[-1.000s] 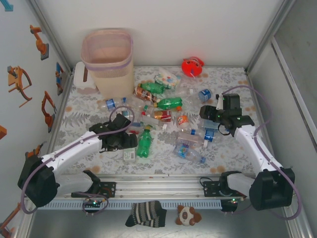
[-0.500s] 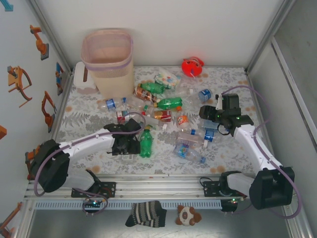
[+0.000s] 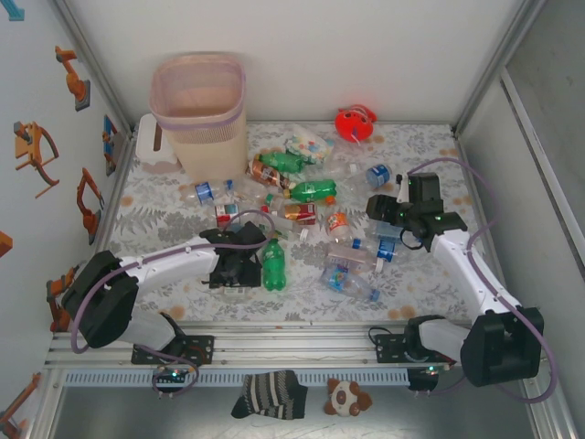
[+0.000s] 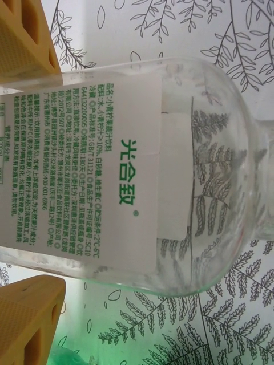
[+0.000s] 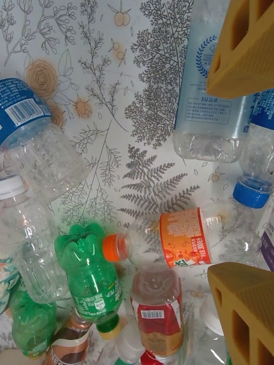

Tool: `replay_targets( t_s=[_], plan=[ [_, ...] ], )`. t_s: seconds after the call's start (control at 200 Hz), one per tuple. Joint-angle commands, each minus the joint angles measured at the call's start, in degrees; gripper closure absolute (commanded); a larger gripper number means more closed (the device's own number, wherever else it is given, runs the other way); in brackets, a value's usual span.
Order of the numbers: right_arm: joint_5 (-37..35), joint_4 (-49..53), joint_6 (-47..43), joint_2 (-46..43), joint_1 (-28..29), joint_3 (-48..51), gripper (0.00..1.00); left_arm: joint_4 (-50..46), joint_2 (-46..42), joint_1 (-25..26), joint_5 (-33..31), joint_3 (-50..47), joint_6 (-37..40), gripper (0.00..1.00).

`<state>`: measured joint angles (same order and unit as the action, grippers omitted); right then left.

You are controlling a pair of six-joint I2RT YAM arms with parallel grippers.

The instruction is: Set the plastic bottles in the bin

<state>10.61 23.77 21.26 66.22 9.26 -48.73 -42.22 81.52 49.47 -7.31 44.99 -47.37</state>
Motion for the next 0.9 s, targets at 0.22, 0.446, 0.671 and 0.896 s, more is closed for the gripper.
replay_targets(
  t_s=[0.22,0.446,0.671,0.896],
  plan=[
    [-1.1,0.8,0.9,0.2,0.7,-1.1,0.25,-2.7,1.1,0.2,-3.0,2.3,0.8,0.27],
    [-1.4,0.9,0.9,-0.1,0.9,-1.4,0.25,-3.3,1.2,0.2,-3.2,3.0,1.7,0.36],
    [-1.7,1.4,0.9,-0.7,1.0,-1.5,0.25,-5.4,-0.2,0.2,-4.1,5.6,2.8,0.39],
    [-2.1,2.7,0.9,-1.8,1.1,-2.1,0.25,-8.5,-3.5,0.2,-6.9,11.1,3.8,0.40]
  ],
)
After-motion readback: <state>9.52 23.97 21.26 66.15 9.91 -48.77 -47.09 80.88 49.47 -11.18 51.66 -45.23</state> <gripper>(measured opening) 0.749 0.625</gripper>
